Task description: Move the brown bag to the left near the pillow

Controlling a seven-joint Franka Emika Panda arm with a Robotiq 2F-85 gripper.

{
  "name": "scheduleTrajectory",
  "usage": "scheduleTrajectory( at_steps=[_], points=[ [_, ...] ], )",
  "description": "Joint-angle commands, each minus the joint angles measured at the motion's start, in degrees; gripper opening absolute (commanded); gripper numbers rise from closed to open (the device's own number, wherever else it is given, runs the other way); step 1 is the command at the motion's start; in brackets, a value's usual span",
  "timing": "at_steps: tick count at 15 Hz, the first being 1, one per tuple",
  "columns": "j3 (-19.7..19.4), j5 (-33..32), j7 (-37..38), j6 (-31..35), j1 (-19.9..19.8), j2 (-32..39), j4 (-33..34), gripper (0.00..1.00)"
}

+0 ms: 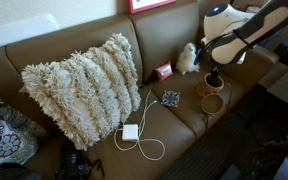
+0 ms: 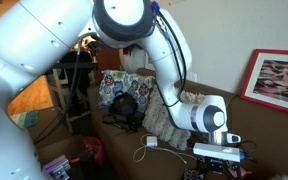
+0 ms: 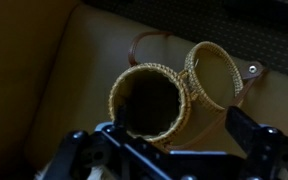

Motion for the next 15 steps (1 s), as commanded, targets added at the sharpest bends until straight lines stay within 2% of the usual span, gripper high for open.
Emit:
scheduleTrajectory(
  at_steps=[1,3,6,9,15],
  points=[
    [0.75,1.37,0.12,-8.62,-1.10,11.05,14.15,1.00],
    [1.05,1.87,-0.53,-13.66,-1.40,14.45,19.69,1.00],
    [1.72,2.56,-1.59,-16.95,-2.06,16.92,24.94,1.00],
    [2.21,1.21,-3.92,-14.72,-2.21,17.39,25.69,1.00],
    [4.13,1.40,-6.83,-7.27,-3.01,15.10,20.62,1.00]
  ],
)
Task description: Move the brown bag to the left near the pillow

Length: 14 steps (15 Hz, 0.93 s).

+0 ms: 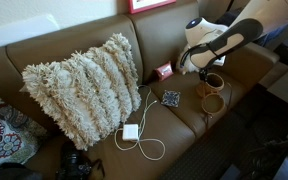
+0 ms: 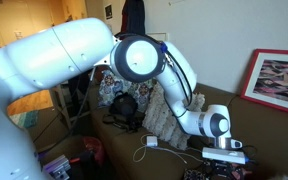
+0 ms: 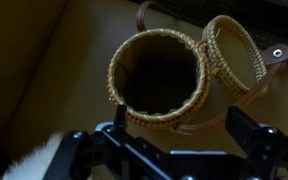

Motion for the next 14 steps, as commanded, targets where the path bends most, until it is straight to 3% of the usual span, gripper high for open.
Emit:
scheduleTrajectory(
  at_steps=[1,4,6,7,14],
  points=[
    [2.18,0.20,-3.19,4.28,-2.28,-0.88,-2.93,1.00],
    [1.70,0.12,-2.17,4.07,-1.82,-1.48,-4.32,1.00],
    [0.83,-0.18,0.97,6.02,-0.62,-7.70,-11.30,1.00],
    [1.15,0.09,-0.55,3.10,-1.14,-0.79,-2.90,1.00],
    [1.17,0.00,0.44,3.76,-0.90,-5.72,-7.54,1.00]
  ],
)
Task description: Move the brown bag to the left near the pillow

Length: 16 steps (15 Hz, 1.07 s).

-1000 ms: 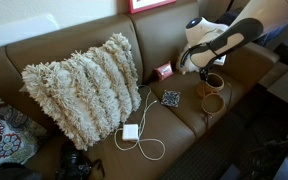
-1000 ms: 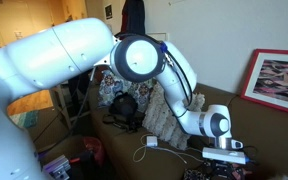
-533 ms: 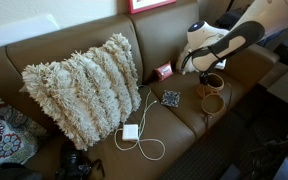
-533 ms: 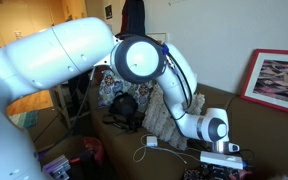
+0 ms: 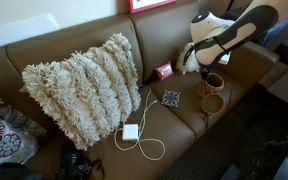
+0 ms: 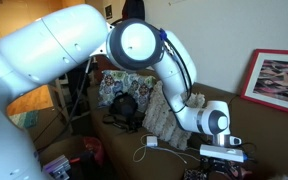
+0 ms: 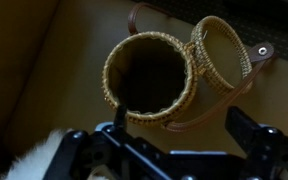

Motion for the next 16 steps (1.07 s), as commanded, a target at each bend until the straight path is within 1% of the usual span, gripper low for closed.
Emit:
scheduleTrajectory(
  at_steps=[1,3,4,11,12,13,16],
  points=[
    [0.07,0.21,0.06,-0.86,-0.19,2.65,3.50,1.00],
    [0.75,1.34,-1.34,-3.28,-1.36,7.44,9.66,1.00],
    [1.03,1.97,-2.00,-4.84,-2.04,10.92,13.83,1.00],
    [0.39,4.82,-4.68,-15.97,-4.59,28.05,32.86,1.00],
    [0.30,4.05,-3.19,-15.25,-4.12,22.40,24.79,1.00],
    [0.24,4.41,-3.36,-17.44,-4.47,23.51,26.81,1.00],
    [0.38,4.17,-2.76,-18.42,-4.70,22.63,26.28,1.00]
  ],
)
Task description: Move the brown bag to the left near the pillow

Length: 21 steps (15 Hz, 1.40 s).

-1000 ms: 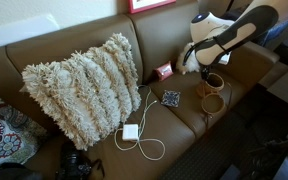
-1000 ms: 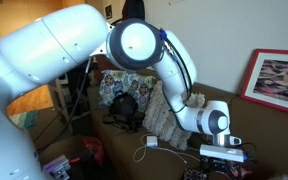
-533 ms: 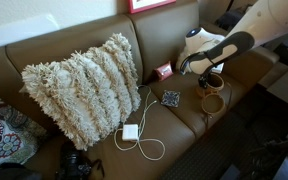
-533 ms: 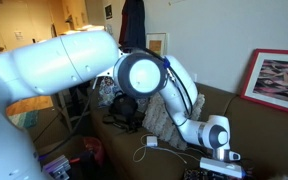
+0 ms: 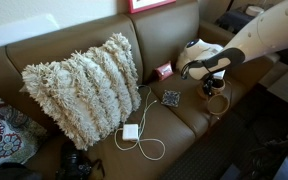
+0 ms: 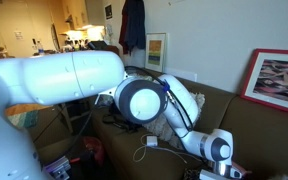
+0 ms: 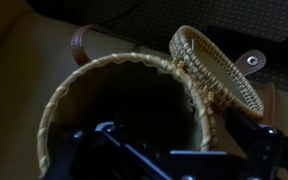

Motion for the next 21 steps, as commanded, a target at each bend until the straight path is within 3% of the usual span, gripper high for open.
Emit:
scheduleTrajectory(
  at_steps=[1,3,12,21],
  points=[
    [0.27,0.49,-0.80,-1.80,-0.94,-0.08,0.61,0.75],
    [0.25,0.33,-0.62,-1.38,-1.01,-0.13,0.44,0.66],
    [0.08,0.40,-0.30,-2.54,-0.71,-0.32,1.16,0.02],
    [-0.38,-0.54,4.73,-0.92,3.50,-1.99,1.51,0.05]
  ],
)
